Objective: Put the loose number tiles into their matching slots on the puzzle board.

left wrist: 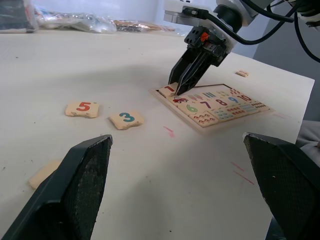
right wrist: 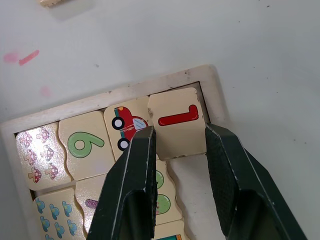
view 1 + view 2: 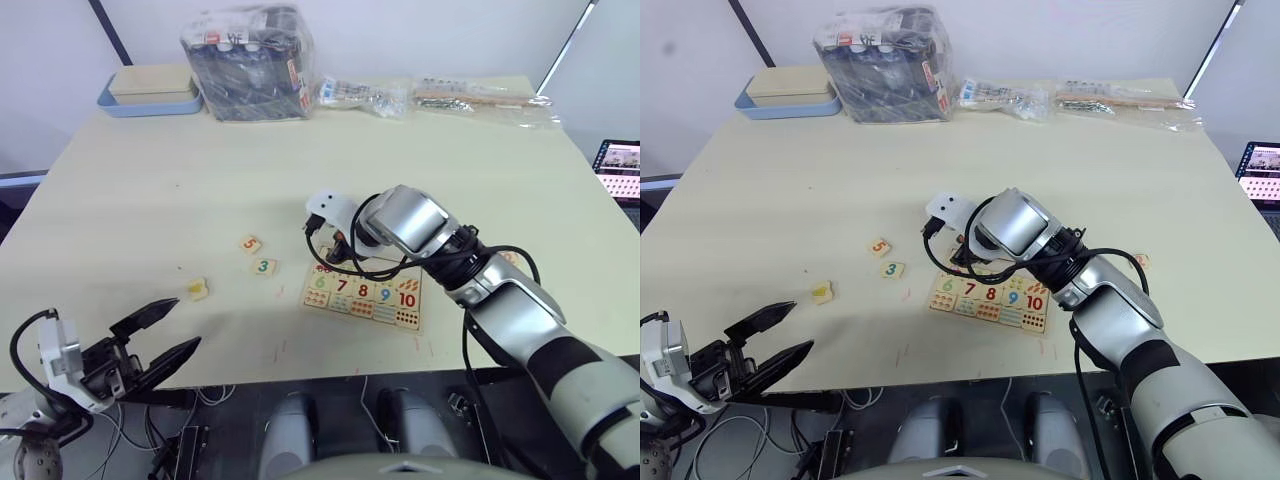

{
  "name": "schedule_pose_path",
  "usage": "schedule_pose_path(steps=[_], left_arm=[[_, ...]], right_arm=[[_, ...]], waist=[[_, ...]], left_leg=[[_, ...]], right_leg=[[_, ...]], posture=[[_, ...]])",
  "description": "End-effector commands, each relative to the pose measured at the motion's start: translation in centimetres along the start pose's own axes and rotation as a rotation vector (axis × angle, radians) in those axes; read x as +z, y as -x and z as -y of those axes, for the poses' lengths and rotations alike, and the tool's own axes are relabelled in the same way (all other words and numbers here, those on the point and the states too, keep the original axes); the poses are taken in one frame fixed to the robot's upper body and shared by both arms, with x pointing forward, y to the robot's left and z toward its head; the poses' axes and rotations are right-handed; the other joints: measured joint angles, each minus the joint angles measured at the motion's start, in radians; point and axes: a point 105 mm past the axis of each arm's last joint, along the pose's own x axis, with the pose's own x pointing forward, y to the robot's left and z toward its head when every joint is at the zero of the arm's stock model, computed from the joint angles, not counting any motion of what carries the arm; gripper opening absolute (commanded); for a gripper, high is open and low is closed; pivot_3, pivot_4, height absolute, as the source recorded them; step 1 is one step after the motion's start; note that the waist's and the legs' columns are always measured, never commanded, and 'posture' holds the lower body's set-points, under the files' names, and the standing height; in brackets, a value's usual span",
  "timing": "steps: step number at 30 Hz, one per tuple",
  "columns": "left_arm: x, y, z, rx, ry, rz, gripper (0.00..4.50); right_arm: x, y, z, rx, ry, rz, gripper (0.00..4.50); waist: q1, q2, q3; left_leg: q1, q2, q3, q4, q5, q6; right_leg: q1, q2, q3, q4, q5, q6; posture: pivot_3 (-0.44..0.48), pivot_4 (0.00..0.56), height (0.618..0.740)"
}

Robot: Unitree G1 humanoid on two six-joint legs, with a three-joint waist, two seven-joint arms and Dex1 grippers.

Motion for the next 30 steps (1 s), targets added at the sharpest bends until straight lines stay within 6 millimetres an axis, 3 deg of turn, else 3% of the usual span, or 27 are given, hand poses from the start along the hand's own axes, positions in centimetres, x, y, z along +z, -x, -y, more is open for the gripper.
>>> schedule_pose_path(steps=[1,4,6,8,11,12,18,21,24,27,30], left_arm=[[0.4,-0.1,0.3,-0.008,-0.018,0.008,4.50],[0.5,-0.1,0.3,-0.008,-0.018,0.008,4.50],[0.5,-0.2,0.3,-0.008,-0.018,0.009,4.50],[0.5,-0.3,0.3,-0.009,-0.017,0.009,4.50],[0.5,-0.3,0.4,-0.009,-0.016,0.010,4.50],[0.5,-0.3,0.4,-0.009,-0.015,0.010,4.50],[0.4,-0.1,0.4,-0.004,-0.013,0.010,4.50],[0.4,-0.2,0.5,-0.002,-0.013,0.013,4.50],[0.8,-0.3,0.4,-0.004,-0.017,0.017,4.50],[1.2,-0.6,0.4,-0.009,-0.022,0.017,4.50],[1.4,-0.7,0.4,-0.012,-0.023,0.015,4.50]], right_arm=[[0.5,0.3,-0.2,0.004,0.031,0.020,0.92],[0.4,0.3,-0.2,0.007,0.034,0.019,0.92],[0.4,0.3,-0.2,0.010,0.036,0.018,1.92],[0.4,0.3,-0.3,0.012,0.037,0.019,2.60],[0.6,0.5,-0.2,0.010,0.038,0.029,4.10],[0.6,0.6,-0.2,0.008,0.038,0.035,4.40],[1.1,2.1,-0.3,0.013,0.064,0.158,4.40],[1.5,3.1,-0.9,0.046,0.102,0.337,4.40],[0.3,3.5,-0.6,0.061,0.136,0.413,4.40],[-0.3,3.5,0.5,0.040,0.043,0.431,4.40],[-0.7,3.6,1.1,0.023,0.020,0.434,3.02]], waist=[[0.000,0.000,0.000],[0.000,0.000,0.000],[0.000,0.000,0.000],[0.000,0.000,0.000],[0.000,0.000,0.000],[0.000,0.000,0.000],[0.001,0.000,0.000],[0.002,-0.001,0.000],[0.003,-0.001,-0.001],[0.001,-0.001,-0.001],[0.001,-0.001,-0.001]], left_leg=[[0.000,0.000,0.000,0.000,0.000,0.000],[0.000,0.000,0.000,0.000,0.000,0.000],[0.000,0.000,0.000,0.000,0.000,0.000],[0.000,0.000,0.000,0.000,0.000,0.000],[0.000,0.000,0.000,0.000,0.000,0.000],[0.000,0.000,0.000,0.000,0.000,0.000],[0.000,0.000,0.000,0.000,0.000,0.000],[0.000,0.000,0.000,0.000,0.000,0.000],[0.000,0.000,-0.001,0.000,0.000,0.000],[0.000,0.000,-0.001,0.000,0.000,0.000],[0.001,0.000,-0.002,0.000,0.001,-0.001]], right_leg=[[0.000,0.000,0.000,0.000,0.000,0.000],[0.000,0.000,0.000,0.000,0.000,0.000],[0.000,0.000,0.000,0.000,0.000,0.000],[0.000,0.000,0.000,0.000,0.000,0.000],[0.000,0.000,0.000,0.000,0.000,0.000],[0.000,0.000,0.000,0.000,0.000,0.000],[0.000,0.000,0.000,-0.001,0.000,0.000],[0.000,0.000,0.000,0.000,0.000,0.000],[0.001,0.000,-0.001,-0.001,0.000,0.001],[0.002,0.000,-0.001,0.000,0.000,0.001],[0.001,0.000,-0.001,0.000,-0.001,-0.001]], posture=[[0.000,0.150,0.740],[0.000,0.150,0.740],[0.000,0.150,0.740],[0.000,0.150,0.740],[0.000,0.150,0.740],[0.000,0.150,0.740],[0.000,0.150,0.740],[0.000,0.150,0.740],[0.000,0.150,0.740],[0.000,0.150,0.740],[0.000,0.150,0.740]])
